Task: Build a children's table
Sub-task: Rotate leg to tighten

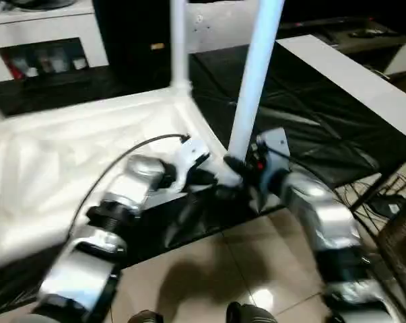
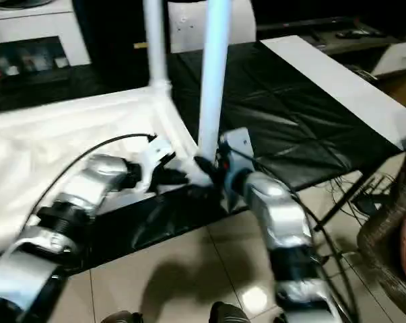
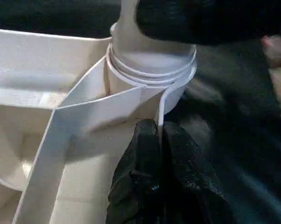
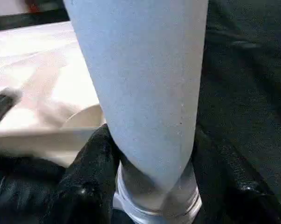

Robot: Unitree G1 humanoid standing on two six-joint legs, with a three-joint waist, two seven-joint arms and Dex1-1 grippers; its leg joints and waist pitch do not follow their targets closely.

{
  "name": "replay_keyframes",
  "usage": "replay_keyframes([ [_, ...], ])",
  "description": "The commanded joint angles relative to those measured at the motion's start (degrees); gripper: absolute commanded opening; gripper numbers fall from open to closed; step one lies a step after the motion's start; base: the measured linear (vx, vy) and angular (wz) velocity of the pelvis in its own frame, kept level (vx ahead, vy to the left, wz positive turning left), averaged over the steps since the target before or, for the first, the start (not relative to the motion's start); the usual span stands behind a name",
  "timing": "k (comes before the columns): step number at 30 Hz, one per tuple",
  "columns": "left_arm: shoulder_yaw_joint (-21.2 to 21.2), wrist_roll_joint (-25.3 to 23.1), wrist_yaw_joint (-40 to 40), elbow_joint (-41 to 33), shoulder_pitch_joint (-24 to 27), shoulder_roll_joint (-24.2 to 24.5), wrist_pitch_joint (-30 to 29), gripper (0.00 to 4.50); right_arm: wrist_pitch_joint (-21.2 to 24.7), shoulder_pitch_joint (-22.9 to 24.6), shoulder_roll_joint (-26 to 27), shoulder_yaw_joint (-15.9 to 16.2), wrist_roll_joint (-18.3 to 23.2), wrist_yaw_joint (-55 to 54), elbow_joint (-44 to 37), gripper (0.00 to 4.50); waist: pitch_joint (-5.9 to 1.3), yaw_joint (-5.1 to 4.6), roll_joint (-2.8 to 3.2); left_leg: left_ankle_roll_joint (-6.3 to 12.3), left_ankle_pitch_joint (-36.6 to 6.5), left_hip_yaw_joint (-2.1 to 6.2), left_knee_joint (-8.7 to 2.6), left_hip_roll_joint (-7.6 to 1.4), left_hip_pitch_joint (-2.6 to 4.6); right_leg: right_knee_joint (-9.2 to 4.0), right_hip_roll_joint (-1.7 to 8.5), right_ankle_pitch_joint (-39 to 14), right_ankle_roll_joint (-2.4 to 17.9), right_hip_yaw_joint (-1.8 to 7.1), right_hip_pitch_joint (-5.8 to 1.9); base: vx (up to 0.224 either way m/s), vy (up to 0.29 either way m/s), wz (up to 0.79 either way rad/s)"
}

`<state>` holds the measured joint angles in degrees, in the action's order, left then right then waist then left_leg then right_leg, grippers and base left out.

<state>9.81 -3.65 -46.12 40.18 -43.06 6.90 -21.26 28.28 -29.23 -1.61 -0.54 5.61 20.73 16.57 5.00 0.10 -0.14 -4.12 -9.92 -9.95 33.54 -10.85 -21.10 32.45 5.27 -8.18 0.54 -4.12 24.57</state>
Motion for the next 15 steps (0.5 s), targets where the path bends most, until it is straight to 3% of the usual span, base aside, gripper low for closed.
replay_keyframes([
  [1, -1.86, 1.82, 7.32, -1.99, -2.44, -4.01, 0.50, 0.00, 2.39, 0.10, 6.20, 6.65, 2.80, 2.14, 2.47, 1.95, -3.54, 0.28, -0.45, 1.82, -20.15, 0.81, -4.39, -0.81, 0.56, -5.55, 2.41, -32.69, 5.92, 1.08, -2.77, 0.000, 0.000, 0.00],
  [4, -2.45, 1.42, 9.75, -2.77, -2.36, -5.09, 0.13, 0.00, 1.15, -1.05, 8.10, 5.29, 2.21, 0.07, 3.53, 1.95, -3.78, 0.39, -0.27, 2.43, -18.92, 0.71, -4.68, -1.09, 0.39, -5.13, 2.39, -28.01, 6.79, 1.44, -3.02, 0.000, 0.000, 0.00],
  [6, -2.04, 1.15, 9.48, -3.07, -2.16, -4.87, 0.57, 0.00, 0.44, -1.09, 7.93, 5.54, 1.69, 0.14, 3.47, 2.51, -3.89, 0.46, -0.37, 2.80, -17.71, 0.52, -4.69, -1.08, 0.31, -4.78, 2.29, -24.50, 7.81, 1.70, -3.15, 0.000, 0.000, 0.00],
  [10, -0.81, 0.36, 7.59, -3.37, -1.20, -3.53, 1.94, 0.00, -0.31, -0.26, 7.14, 5.21, 1.46, 0.26, 2.31, 2.75, -4.08, 0.74, -0.16, 3.85, -14.43, 0.24, -4.54, -1.15, 0.28, -4.13, 2.41, -18.71, 10.19, 2.04, -3.39, 0.000, 0.000, 0.00],
  [13, 0.22, 0.37, 5.07, -4.05, 0.08, -2.13, 3.12, 0.00, -2.46, 1.64, 4.97, 6.07, 0.29, 2.07, -0.06, 3.13, -4.06, 0.88, -0.21, 4.30, -13.95, 0.07, -4.49, -1.21, 0.36, -4.11, 2.38, -18.48, 10.79, 2.06, -3.35, 0.000, 0.000, 0.00],
  [15, 0.84, 0.74, 2.43, -4.36, 0.87, -1.24, 4.51, 0.00, -3.89, 3.12, 3.06, 6.63, -0.02, 3.84, -1.99, 3.27, -4.18, 1.19, -0.28, 4.69, -12.43, 0.07, -4.46, -1.15, 0.03, -4.01, 2.43, -17.94, 10.22, 2.04, -3.72, 0.000, 0.000, 0.00],
])
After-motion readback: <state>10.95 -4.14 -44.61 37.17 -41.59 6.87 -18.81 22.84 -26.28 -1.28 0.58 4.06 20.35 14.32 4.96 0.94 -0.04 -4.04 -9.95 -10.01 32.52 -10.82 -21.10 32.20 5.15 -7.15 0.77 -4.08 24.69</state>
